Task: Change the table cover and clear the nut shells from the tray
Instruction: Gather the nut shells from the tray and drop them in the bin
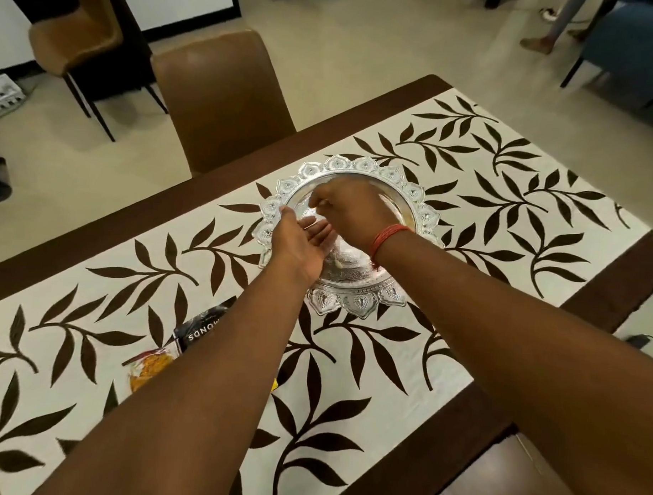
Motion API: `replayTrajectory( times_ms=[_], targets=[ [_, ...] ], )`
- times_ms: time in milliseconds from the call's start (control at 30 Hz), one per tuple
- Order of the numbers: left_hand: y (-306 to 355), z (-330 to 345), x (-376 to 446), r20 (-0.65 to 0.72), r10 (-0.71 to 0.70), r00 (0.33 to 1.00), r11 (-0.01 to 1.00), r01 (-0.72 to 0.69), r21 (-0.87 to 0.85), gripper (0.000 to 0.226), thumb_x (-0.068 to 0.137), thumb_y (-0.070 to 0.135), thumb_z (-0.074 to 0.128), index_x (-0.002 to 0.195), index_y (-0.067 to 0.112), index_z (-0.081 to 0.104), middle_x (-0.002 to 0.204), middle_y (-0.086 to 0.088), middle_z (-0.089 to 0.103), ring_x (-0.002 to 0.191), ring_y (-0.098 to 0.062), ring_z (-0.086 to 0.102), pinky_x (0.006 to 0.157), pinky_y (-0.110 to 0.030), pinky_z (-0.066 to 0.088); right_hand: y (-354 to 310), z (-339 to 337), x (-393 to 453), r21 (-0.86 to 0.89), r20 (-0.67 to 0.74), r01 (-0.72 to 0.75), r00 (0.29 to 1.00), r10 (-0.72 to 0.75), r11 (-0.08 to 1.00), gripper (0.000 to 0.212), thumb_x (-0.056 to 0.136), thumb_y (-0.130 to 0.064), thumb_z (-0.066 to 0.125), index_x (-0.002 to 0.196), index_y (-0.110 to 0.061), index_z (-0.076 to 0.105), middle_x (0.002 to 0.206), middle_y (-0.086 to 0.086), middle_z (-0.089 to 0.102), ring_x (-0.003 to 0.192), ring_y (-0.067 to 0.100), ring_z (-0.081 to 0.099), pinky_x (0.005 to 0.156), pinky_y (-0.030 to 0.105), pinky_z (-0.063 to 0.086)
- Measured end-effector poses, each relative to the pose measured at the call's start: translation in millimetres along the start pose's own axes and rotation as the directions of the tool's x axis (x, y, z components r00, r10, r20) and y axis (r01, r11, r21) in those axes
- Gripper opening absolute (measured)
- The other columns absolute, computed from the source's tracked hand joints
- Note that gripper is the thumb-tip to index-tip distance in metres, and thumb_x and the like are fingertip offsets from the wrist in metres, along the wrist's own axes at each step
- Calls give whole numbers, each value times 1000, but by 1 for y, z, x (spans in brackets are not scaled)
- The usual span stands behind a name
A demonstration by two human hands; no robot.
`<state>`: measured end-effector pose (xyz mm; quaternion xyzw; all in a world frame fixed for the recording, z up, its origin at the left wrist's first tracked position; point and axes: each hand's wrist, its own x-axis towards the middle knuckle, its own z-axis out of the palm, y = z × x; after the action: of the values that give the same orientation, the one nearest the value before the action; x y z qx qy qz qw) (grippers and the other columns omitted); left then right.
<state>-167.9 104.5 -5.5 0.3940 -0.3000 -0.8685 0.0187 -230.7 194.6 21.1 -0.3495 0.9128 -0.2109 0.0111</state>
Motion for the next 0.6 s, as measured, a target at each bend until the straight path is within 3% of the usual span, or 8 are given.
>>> replayTrajectory(
  times_ms=[100,167,200,267,300,400,500,600],
  targets=[
    [7,-2,-3,44,-48,998,991,53,-122,59,103,54,29,111,3,59,113,-11,59,106,-20,56,101,-29,42,-24,-11,-8,63,130,75,988,-83,995,25,89,-8,60,107,-17,74,103,6,72,93,20,65,75,24,45],
    [11,-6,-7,46,-63,997,986,70,-151,50,104,46,33,100,7,65,100,-8,69,98,-18,66,96,-29,49,-35,-15,-14,3,210,139,968,-136,990,31,91,-9,57,115,-21,72,104,6,71,93,22,65,75,25,46],
    [13,-8,-8,48,-67,997,984,74,-165,46,105,40,37,86,9,66,80,-4,70,80,-15,69,81,-26,55,-38,-17,-15,-32,227,168,961,-157,985,33,92,-10,56,117,-23,71,104,6,70,94,23,65,74,27,47],
    [16,-9,-12,51,-55,997,973,65,-220,46,105,30,39,66,13,57,51,3,56,47,-9,57,52,-20,52,-38,-22,-15,-27,170,174,971,-167,984,29,93,-13,56,115,-23,71,105,5,68,97,23,63,78,32,50],
    [16,-8,-13,54,-39,998,968,51,-244,46,105,28,38,67,11,57,51,1,58,46,-11,58,52,-23,55,-34,-24,-13,4,90,140,986,-139,990,25,94,-16,56,113,-21,72,107,5,67,100,22,61,81,35,50],
    [16,-9,-16,57,-10,998,966,24,-257,48,106,27,34,87,-6,63,76,-21,73,70,-31,74,66,-40,63,-4,-21,-9,58,-137,-53,989,60,997,24,97,-20,54,116,-17,68,115,8,63,109,26,56,89,39,49],
    [15,-13,-18,43,6,999,968,5,-252,48,106,26,34,91,-9,63,83,-27,73,76,-36,74,63,-42,62,27,-4,-16,-111,26,-201,978,205,973,39,98,-31,53,136,-22,53,135,13,54,126,33,47,103,42,43],
    [15,-16,-19,51,8,999,971,4,-241,47,106,27,35,94,-9,63,84,-26,73,78,-35,75,65,-42,62,37,14,-28,-310,200,-193,944,262,931,48,98,-47,46,143,-30,42,144,13,45,138,37,34,110,52,36]
  ],
)
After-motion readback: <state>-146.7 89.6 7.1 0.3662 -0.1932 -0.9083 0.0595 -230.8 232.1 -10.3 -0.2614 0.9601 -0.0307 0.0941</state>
